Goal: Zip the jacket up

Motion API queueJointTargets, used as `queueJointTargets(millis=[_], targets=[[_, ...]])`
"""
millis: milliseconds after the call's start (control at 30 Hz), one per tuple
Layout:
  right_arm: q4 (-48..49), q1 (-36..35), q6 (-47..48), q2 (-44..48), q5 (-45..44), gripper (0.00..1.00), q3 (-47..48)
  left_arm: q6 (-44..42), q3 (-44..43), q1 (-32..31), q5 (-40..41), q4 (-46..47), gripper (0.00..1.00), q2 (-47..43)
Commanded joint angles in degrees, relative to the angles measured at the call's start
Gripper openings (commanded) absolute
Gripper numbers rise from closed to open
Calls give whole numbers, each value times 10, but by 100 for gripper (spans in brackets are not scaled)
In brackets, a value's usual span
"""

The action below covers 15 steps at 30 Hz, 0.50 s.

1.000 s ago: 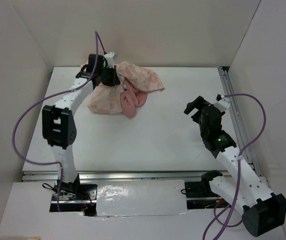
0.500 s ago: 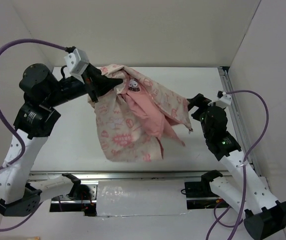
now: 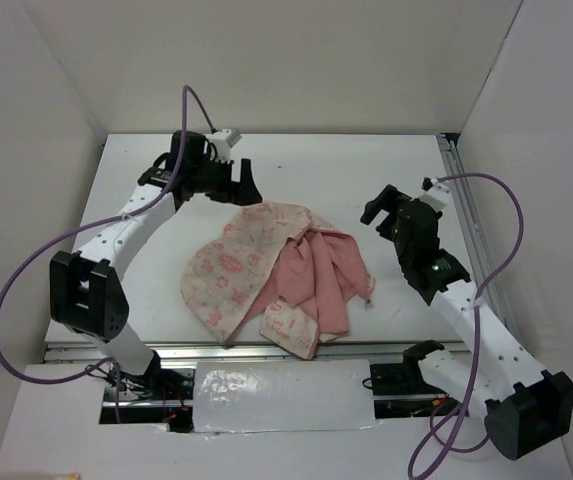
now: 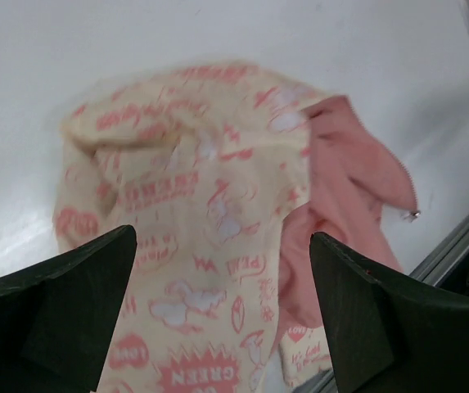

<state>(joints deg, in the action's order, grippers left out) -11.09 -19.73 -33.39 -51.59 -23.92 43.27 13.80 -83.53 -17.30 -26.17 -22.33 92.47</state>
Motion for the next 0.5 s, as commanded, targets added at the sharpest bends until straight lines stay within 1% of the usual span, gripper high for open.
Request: queueJointTargets(millis=[0,33,67,100,167,200,233,267,300,333,367,400,433,467], targets=[[6,-9,36,-28,53,100,27,50,15,14,44,3,99,-61],[13,-14,48,-45,62,100,26,60,71,14,55,12,99,-97],[28,-21,69,-53,66,100,27,70,105,13,70,19,99,-118],[38,-33,84,-63,74,100,26,89,171,13,94,34,99,-160],[50,-47,124,-98,76,100,37,108,230,13,123,42,99,-200],[42,-56,137,-131,75,100,71,132,279,14,149,40,99,-229],[41,-58,137,-152,66,100,71,133,280,14,149,33,99,-242],[23,-60,134,-171,54,100,84,161,311,16,190,22,99,-250],[11,-59,122,-171,42,100,116,169,324,17,205,12,99,-252],[-28,-58,105,-243,17,100,137,177,337,17,222,-8,99,-254],[-50,-56,98,-289,6,100,171,197,336,16,229,-24,99,-245],[-69,-56,90,-310,-2,100,183,203,336,15,231,-39,99,-238],[-97,-56,71,-327,-20,100,193,213,340,9,251,-62,99,-236],[-106,-56,66,-342,-23,100,204,247,344,5,258,-72,99,-229]])
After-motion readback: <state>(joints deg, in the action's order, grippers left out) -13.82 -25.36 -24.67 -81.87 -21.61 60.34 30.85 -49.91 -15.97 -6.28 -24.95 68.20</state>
